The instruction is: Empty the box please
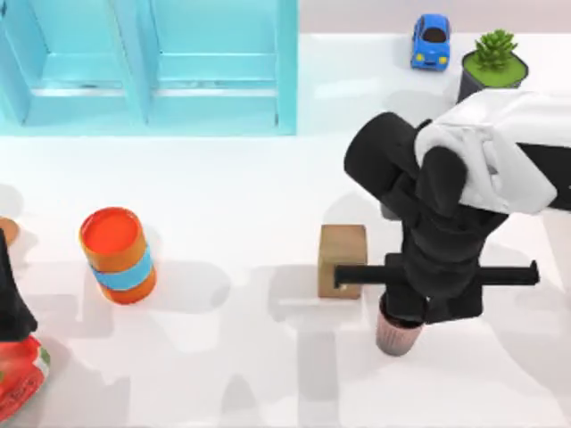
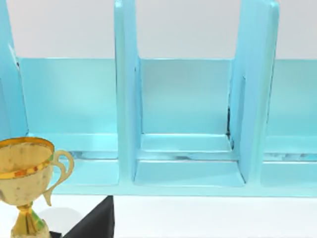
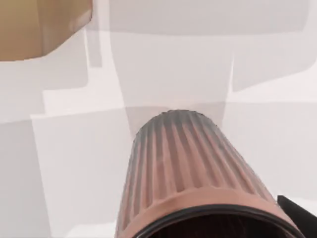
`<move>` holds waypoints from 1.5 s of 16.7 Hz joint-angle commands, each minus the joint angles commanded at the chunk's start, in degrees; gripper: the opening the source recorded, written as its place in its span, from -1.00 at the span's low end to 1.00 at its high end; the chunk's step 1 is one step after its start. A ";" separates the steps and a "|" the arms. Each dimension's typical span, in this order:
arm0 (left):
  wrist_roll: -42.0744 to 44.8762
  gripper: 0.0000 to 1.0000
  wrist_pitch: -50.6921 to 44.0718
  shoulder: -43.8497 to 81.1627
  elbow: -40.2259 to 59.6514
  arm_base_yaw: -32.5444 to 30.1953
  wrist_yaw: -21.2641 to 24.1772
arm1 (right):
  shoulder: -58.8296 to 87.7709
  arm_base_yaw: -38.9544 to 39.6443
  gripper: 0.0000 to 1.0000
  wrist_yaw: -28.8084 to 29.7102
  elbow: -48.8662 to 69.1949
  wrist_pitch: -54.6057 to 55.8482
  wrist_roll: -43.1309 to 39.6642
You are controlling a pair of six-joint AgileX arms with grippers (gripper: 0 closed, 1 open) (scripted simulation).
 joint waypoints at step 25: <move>0.00 1.00 0.00 0.00 0.00 0.00 0.00 | 0.28 0.06 1.00 0.02 -0.53 0.83 0.04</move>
